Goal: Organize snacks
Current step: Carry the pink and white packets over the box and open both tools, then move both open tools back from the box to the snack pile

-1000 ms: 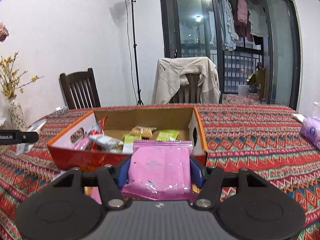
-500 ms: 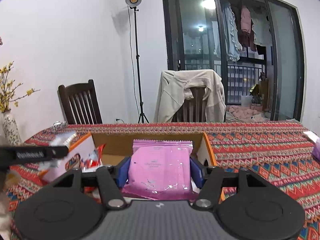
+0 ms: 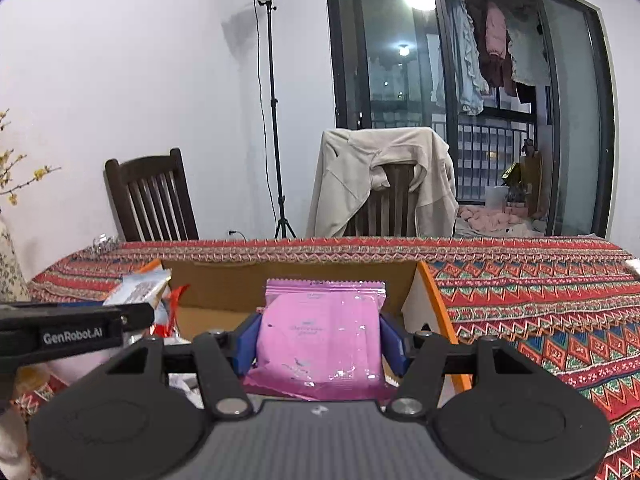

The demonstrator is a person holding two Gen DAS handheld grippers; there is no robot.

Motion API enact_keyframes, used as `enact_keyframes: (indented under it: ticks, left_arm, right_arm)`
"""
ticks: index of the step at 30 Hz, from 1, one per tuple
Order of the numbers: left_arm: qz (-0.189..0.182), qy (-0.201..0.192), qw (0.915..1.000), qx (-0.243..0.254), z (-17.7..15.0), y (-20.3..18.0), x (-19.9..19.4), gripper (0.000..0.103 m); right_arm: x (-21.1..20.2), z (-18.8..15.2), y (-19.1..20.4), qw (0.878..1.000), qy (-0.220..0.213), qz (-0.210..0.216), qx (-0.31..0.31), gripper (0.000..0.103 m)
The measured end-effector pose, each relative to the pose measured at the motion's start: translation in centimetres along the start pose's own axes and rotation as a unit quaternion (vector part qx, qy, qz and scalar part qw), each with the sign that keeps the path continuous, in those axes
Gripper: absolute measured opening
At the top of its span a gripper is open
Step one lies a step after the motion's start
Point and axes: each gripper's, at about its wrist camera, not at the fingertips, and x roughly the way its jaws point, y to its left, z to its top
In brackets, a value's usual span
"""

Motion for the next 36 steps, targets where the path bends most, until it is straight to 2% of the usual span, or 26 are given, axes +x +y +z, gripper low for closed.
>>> enact_keyframes:
  ticks: [9,13,14,15,16,17,18,19,26,36]
  left_arm:
    - [-0.004,-0.006,1.0000,0.005,-0.8,-0.1,0.0,0.048]
    - [0.000,-0.015,0.9998,-0.012,-0.8,0.5,-0.2,0.056]
    - [0.002,-0.017,0.9997,-0.016,-0.8,0.6,-0.2,0.064]
    - [0.003,-0.022,0.9995,-0.024,-0.8,0.8,-0.4,0.082]
    - [0.006,-0.027,0.9991,-0.032,-0.7,1.1,-0.5,0.092]
    - [0.011,-0.037,0.9984,-0.042,-0.8,1.4,-0.8,0.103]
    - [0.018,-0.050,0.9972,-0.053,-0.8,1.7,-1.2,0.103]
    - [0.020,-0.055,0.9966,-0.058,-0.6,1.8,-1.4,0.103]
    - [0.022,-0.046,0.9954,-0.081,-0.5,2.6,-0.9,0.103]
    - [0.020,-0.043,0.9956,-0.081,-0.7,2.4,-1.0,0.103]
  right_arm:
    - [0.4,-1.0,0.2,1.000,0.017,-0.003,-0.004,0.061]
    - [0.1,-1.0,0.0,1.000,0.015,-0.003,-0.001,0.061]
    - [0.1,-1.0,0.0,1.000,0.014,-0.002,0.000,0.061]
    - [0.1,-1.1,0.0,1.000,0.014,-0.002,0.000,0.062]
    - [0.1,-1.1,0.0,1.000,0.013,-0.002,0.001,0.063]
    - [0.0,-1.0,-0.1,1.000,0.011,0.000,0.003,0.074]
    - [-0.1,-1.1,-0.2,1.000,0.010,0.003,0.007,0.084]
    - [-0.2,-1.1,-0.4,1.000,0.008,0.007,0.013,0.102]
    - [0.0,-1.3,-1.0,1.000,0.012,0.005,0.028,0.103]
    - [0.1,-1.4,-1.2,0.999,0.017,0.003,0.032,0.103]
